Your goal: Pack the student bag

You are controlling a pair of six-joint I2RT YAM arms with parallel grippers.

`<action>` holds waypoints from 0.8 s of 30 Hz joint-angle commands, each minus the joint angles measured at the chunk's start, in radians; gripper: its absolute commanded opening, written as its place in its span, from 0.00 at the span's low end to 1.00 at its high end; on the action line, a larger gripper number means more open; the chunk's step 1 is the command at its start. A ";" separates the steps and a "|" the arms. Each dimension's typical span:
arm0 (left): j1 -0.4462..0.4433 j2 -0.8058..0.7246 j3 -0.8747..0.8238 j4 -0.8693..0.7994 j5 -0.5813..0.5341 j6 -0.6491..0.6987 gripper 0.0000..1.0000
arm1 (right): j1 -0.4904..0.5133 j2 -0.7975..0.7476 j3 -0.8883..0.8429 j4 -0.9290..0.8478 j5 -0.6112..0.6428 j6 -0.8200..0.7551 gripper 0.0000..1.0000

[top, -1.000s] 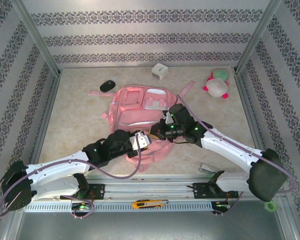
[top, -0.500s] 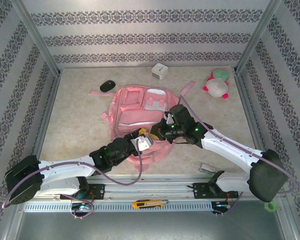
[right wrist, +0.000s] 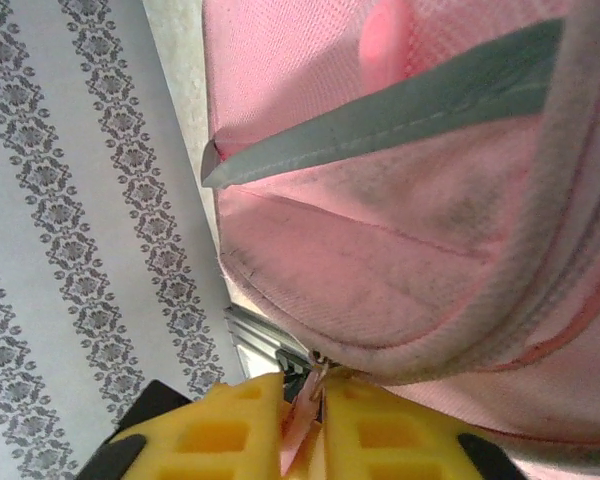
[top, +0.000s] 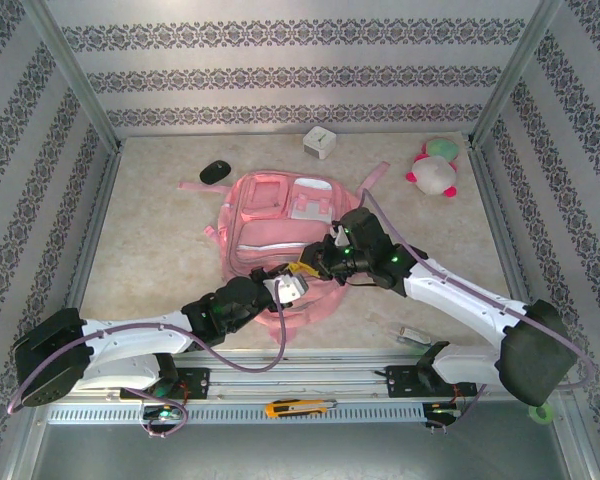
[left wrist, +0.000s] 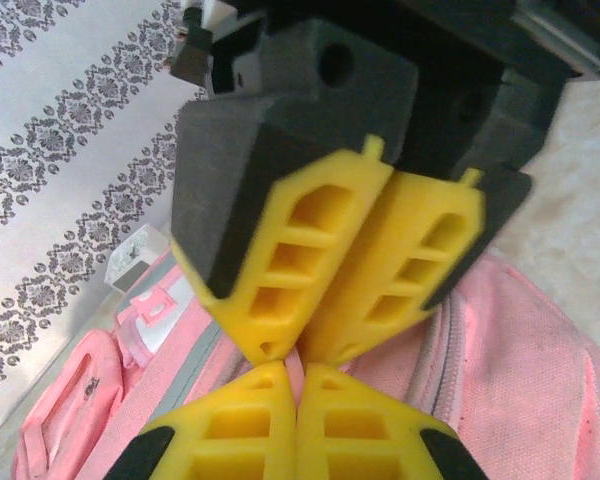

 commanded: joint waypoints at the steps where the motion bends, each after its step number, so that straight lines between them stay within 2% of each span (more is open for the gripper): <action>1: -0.007 -0.021 0.013 0.001 -0.015 -0.062 0.00 | -0.022 -0.070 -0.019 -0.019 0.007 -0.022 0.32; 4: -0.007 -0.059 0.001 -0.043 -0.014 -0.134 0.00 | -0.055 -0.135 -0.031 -0.113 0.047 -0.066 0.41; 7: -0.006 -0.087 -0.025 -0.054 0.003 -0.202 0.00 | -0.087 -0.191 -0.050 -0.172 0.070 -0.091 0.44; 10: -0.007 -0.100 -0.030 -0.091 0.025 -0.250 0.00 | -0.094 -0.208 -0.071 -0.146 0.066 -0.076 0.45; 15: -0.006 -0.123 -0.033 -0.109 0.030 -0.370 0.00 | -0.064 -0.121 -0.053 -0.048 0.040 -0.056 0.47; 20: -0.007 -0.126 -0.033 -0.116 0.004 -0.576 0.00 | -0.046 -0.064 -0.051 0.006 0.065 -0.040 0.49; 24: -0.007 -0.118 -0.039 -0.128 0.025 -0.789 0.00 | -0.052 -0.060 -0.056 0.024 0.124 -0.041 0.43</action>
